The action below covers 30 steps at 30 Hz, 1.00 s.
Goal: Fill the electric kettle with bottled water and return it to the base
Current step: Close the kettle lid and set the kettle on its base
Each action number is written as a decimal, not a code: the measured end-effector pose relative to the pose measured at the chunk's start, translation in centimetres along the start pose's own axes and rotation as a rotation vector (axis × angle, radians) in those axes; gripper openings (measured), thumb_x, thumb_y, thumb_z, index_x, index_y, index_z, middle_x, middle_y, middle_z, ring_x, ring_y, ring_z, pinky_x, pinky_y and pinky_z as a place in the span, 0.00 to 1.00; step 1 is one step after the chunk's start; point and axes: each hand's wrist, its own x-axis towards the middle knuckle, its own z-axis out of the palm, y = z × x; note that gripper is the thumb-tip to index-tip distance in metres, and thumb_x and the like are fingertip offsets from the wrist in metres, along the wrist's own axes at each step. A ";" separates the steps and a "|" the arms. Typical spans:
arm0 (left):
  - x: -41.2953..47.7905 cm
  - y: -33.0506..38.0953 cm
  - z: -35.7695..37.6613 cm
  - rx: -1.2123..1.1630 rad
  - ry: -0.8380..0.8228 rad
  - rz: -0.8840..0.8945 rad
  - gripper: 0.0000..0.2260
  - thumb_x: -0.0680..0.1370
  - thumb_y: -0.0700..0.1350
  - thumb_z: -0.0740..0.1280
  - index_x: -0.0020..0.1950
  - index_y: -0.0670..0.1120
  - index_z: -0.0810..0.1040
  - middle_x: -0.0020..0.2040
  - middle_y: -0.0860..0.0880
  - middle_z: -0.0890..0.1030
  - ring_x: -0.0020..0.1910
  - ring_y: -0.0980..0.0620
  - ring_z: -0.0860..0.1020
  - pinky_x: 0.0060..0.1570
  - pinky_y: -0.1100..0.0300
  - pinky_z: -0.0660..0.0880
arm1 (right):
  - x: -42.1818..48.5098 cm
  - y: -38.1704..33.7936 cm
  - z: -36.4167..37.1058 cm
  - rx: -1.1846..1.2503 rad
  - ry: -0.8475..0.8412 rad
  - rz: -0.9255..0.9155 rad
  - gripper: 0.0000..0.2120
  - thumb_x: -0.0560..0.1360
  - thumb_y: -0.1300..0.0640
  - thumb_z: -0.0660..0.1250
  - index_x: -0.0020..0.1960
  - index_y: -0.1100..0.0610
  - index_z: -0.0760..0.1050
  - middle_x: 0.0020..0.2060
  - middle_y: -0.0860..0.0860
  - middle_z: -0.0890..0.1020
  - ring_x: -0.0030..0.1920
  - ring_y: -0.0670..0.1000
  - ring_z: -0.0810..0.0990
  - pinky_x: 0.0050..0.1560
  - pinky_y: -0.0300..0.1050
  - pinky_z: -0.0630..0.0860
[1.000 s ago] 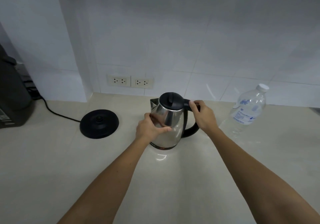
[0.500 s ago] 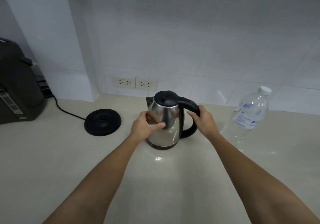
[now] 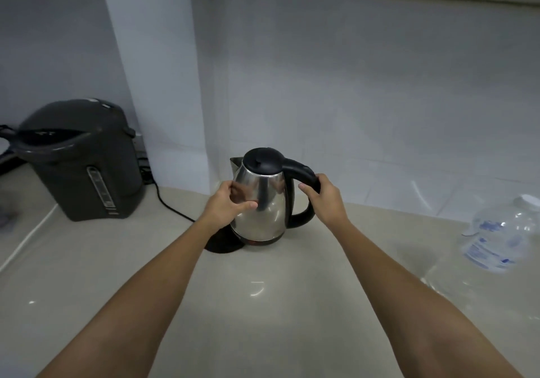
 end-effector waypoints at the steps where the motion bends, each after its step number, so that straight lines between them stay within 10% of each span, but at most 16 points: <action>1: 0.3 -0.5 -1.0 0.018 0.001 -0.004 0.27 0.68 0.50 0.78 0.62 0.47 0.71 0.55 0.51 0.79 0.55 0.52 0.78 0.55 0.59 0.74 | 0.1 -0.4 1.1 0.014 -0.007 0.007 0.13 0.77 0.51 0.67 0.56 0.58 0.74 0.42 0.51 0.78 0.43 0.51 0.77 0.42 0.40 0.70; 23: 3.2 -7.7 -7.1 0.004 0.001 -0.023 0.27 0.66 0.51 0.79 0.60 0.49 0.72 0.48 0.54 0.79 0.52 0.51 0.78 0.55 0.54 0.76 | 1.0 -2.2 10.8 0.054 -0.011 0.131 0.08 0.77 0.53 0.68 0.52 0.54 0.73 0.39 0.46 0.76 0.43 0.50 0.75 0.41 0.38 0.70; 30: 2.1 -6.9 -7.1 -0.001 0.002 -0.006 0.29 0.67 0.49 0.79 0.63 0.47 0.70 0.51 0.53 0.77 0.51 0.54 0.76 0.51 0.62 0.71 | 0.0 -2.8 11.0 -0.040 0.106 0.052 0.22 0.75 0.55 0.70 0.67 0.50 0.69 0.54 0.48 0.77 0.53 0.48 0.76 0.56 0.45 0.75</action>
